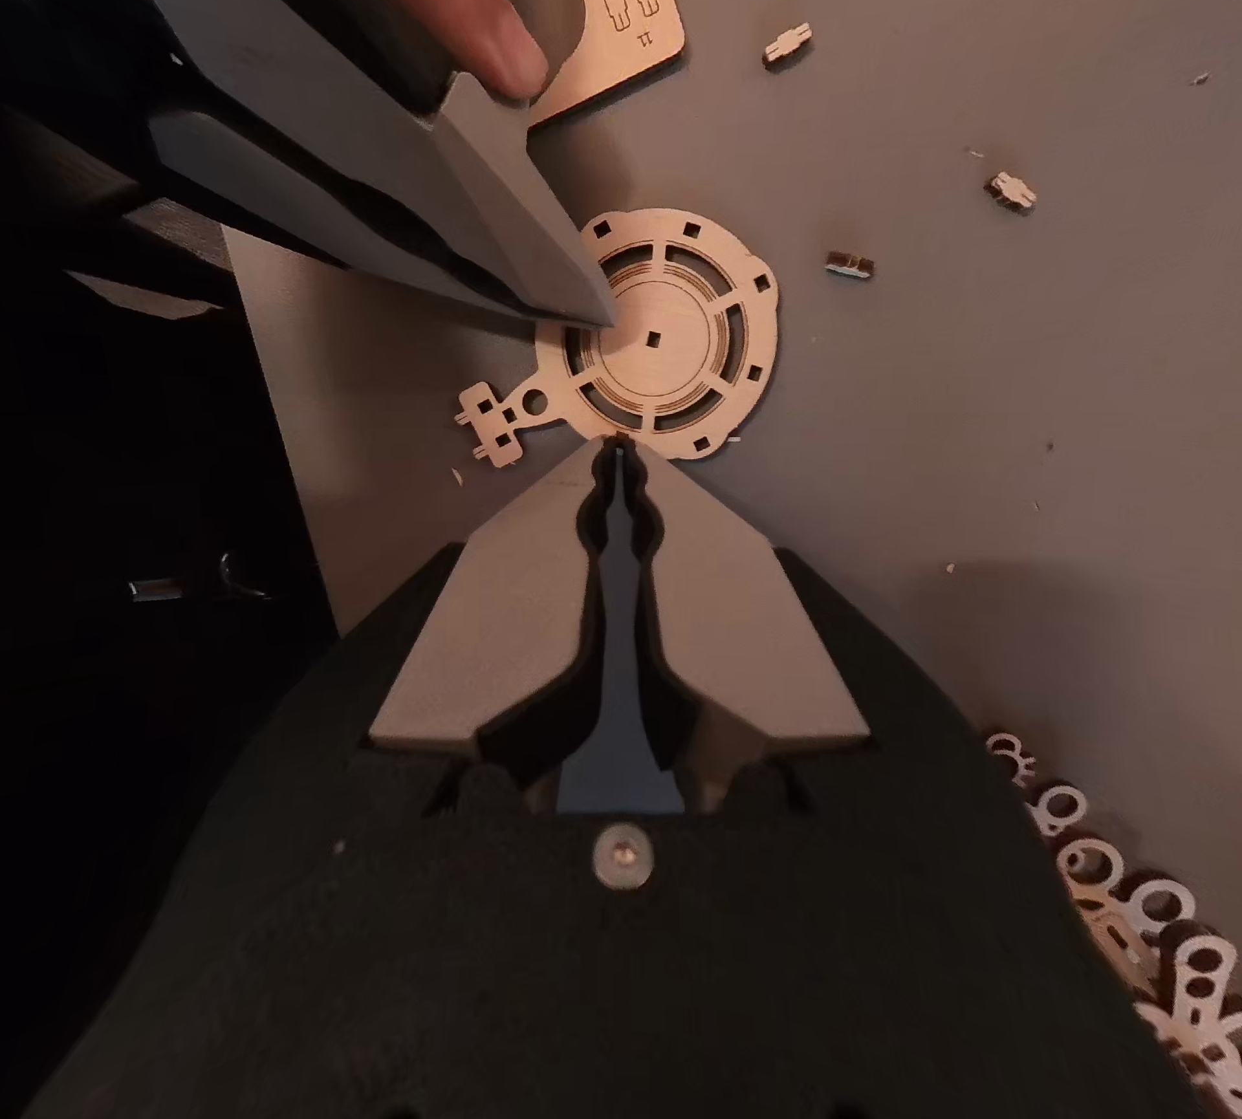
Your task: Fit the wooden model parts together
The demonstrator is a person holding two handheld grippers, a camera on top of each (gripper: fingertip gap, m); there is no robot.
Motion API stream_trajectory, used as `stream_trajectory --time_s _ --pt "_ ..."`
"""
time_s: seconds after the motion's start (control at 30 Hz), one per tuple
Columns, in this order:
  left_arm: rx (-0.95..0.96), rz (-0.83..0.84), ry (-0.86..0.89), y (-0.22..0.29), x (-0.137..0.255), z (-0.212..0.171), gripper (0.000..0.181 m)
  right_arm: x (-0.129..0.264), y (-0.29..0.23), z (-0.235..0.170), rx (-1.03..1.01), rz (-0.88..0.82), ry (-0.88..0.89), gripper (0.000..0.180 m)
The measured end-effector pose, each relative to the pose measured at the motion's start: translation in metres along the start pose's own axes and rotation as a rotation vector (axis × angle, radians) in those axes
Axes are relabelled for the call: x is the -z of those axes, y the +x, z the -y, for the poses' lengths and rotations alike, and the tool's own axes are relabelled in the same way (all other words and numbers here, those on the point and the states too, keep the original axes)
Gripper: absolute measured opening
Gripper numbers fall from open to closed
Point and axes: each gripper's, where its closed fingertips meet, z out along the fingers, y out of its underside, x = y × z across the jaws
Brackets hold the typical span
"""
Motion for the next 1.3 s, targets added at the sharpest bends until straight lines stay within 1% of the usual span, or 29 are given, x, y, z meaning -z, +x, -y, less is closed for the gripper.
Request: stream_trajectory --time_s 0.03,0.13,0.17,0.2,0.27,0.37,0.43,0.47,0.57,0.63,0.73,0.83,1.1,1.23,1.3 --pt "-0.001 0.001 0.000 0.000 0.000 0.000 0.000 0.000 0.000 0.000 -0.004 -0.003 0.004 0.000" --pt "-0.003 -0.001 0.003 0.000 0.000 0.000 0.000 0.002 -0.004 0.001 -0.014 0.031 0.036 0.000" --pt "-0.005 0.001 0.003 0.001 0.000 0.000 0.000 0.005 -0.006 0.002 -0.019 0.051 0.058 0.005" --pt "-0.007 0.003 0.003 0.001 0.000 0.001 0.000 0.009 -0.008 0.004 -0.027 0.066 0.095 0.008" --pt "-0.007 0.002 0.003 0.001 0.000 0.001 0.000 0.017 -0.010 0.011 -0.048 0.085 0.184 0.005" --pt "-0.005 0.000 0.003 0.001 0.000 0.001 0.000 0.020 -0.005 0.010 -0.072 0.056 0.240 0.018" --pt "-0.010 0.005 0.003 0.001 0.001 0.001 0.000 0.025 -0.003 0.012 -0.087 0.044 0.309 0.009" --pt "-0.012 0.007 0.002 0.001 0.001 0.001 0.000 0.028 -0.003 0.014 -0.095 0.045 0.354 0.000" --pt "-0.007 0.004 0.002 0.001 0.001 0.001 0.000 0.028 -0.002 0.017 -0.127 0.047 0.439 0.000" --pt "-0.003 0.002 0.001 0.000 0.000 0.001 0.000 0.020 -0.004 0.015 -0.143 0.064 0.443 0.000" --pt "-0.008 0.008 -0.002 0.000 0.000 0.001 0.000 0.011 -0.001 0.011 -0.117 0.000 0.420 0.000" --pt "-0.005 0.006 -0.004 0.001 -0.001 0.000 0.000 0.014 0.000 0.014 -0.089 -0.036 0.427 0.000" --pt "-0.007 0.006 -0.009 0.002 -0.004 0.002 0.000 0.008 -0.001 0.007 -0.063 -0.052 0.340 0.000" --pt "-0.008 0.007 -0.011 0.003 -0.003 0.001 0.000 0.014 -0.001 0.013 -0.054 -0.060 0.378 0.000" --pt "-0.008 0.007 -0.011 0.003 -0.003 0.001 0.000 0.012 0.000 0.013 -0.047 -0.068 0.367 0.000"
